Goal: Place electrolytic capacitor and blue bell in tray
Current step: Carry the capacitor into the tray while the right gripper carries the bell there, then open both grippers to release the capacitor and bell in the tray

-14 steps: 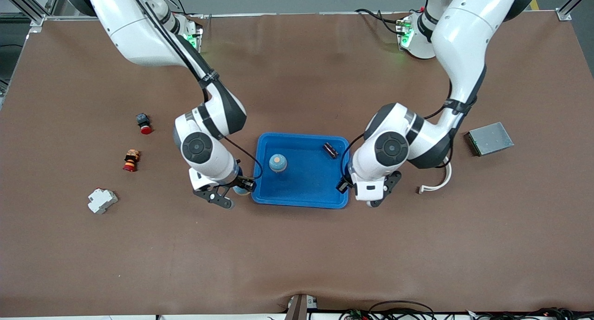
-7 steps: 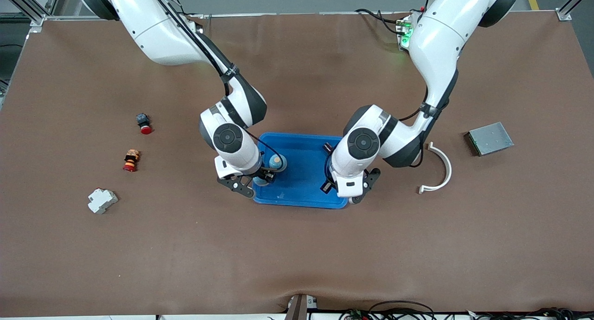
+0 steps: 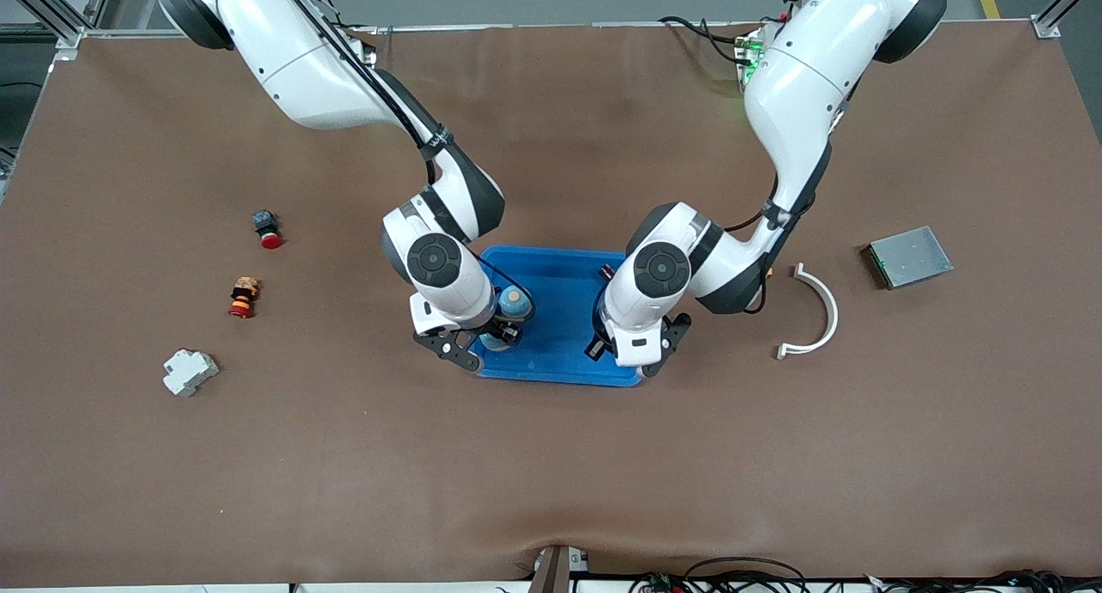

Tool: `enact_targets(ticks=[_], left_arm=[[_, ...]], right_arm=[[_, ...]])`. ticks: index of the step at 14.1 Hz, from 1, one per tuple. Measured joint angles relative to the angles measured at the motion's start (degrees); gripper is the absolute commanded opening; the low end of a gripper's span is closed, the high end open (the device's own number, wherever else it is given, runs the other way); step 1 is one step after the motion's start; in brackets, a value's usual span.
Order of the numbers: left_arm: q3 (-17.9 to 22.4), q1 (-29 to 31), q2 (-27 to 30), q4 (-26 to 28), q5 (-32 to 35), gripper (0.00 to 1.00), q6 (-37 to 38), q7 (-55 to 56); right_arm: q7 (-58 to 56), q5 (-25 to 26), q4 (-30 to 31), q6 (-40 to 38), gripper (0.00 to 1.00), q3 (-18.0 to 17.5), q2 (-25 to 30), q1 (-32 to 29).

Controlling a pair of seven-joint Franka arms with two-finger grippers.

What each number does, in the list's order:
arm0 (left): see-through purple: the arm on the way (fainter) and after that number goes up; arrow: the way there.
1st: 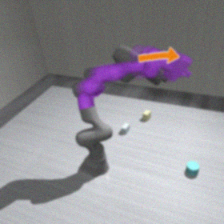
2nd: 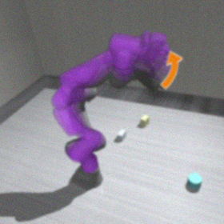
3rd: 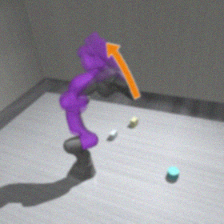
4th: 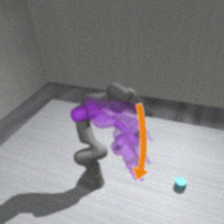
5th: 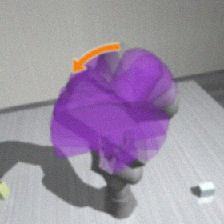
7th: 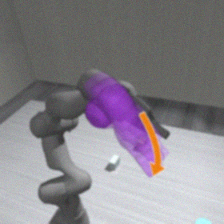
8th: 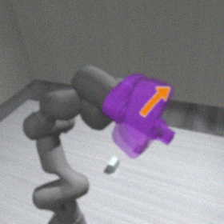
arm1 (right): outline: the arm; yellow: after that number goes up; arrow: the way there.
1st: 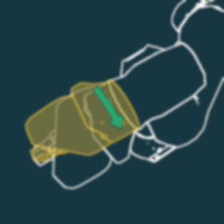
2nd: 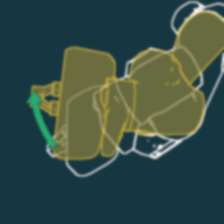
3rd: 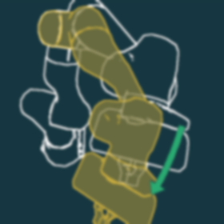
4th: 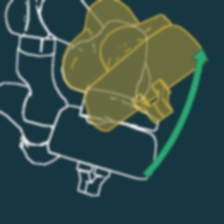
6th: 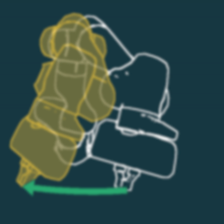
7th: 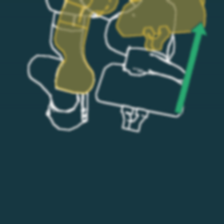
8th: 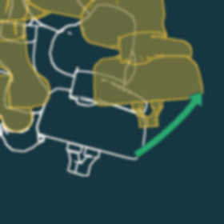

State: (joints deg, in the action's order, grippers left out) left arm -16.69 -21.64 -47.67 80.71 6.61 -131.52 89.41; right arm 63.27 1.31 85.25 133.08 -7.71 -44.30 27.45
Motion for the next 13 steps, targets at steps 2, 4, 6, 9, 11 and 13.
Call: enact_targets(ticks=[2,4,6,9,11,13], left_arm=[[0.5,-0.2,-0.6,0.0,0.0,0.00,-0.7,0.0],[0.8,-0.3,-1.2,0.0,0.0,0.00,-1.3,0.0],[1.0,-0.4,-1.8,0.0,0.2,0.00,-2.6,0.0],[1.1,-0.5,-2.0,0.0,0.4,0.00,-3.2,0.0],[1.1,-0.5,-2.0,0.0,0.4,0.03,-3.2,0.0],[1.2,-0.5,-2.0,0.0,0.4,0.32,-3.3,0.0]], right_arm=[[1.3,0.0,-1.4,0.0,0.00,0.1,-1.2,0.7],[1.9,0.0,-2.5,0.0,0.00,0.2,-2.2,1.2],[2.0,0.1,-3.2,0.1,0.00,0.3,-2.7,1.3],[2.1,0.1,-3.2,0.4,0.00,0.5,-2.9,1.3],[2.1,0.2,-3.2,0.5,0.00,0.5,-3.1,1.3],[2.1,1.1,-3.2,0.6,0.00,0.5,-3.2,1.3]])
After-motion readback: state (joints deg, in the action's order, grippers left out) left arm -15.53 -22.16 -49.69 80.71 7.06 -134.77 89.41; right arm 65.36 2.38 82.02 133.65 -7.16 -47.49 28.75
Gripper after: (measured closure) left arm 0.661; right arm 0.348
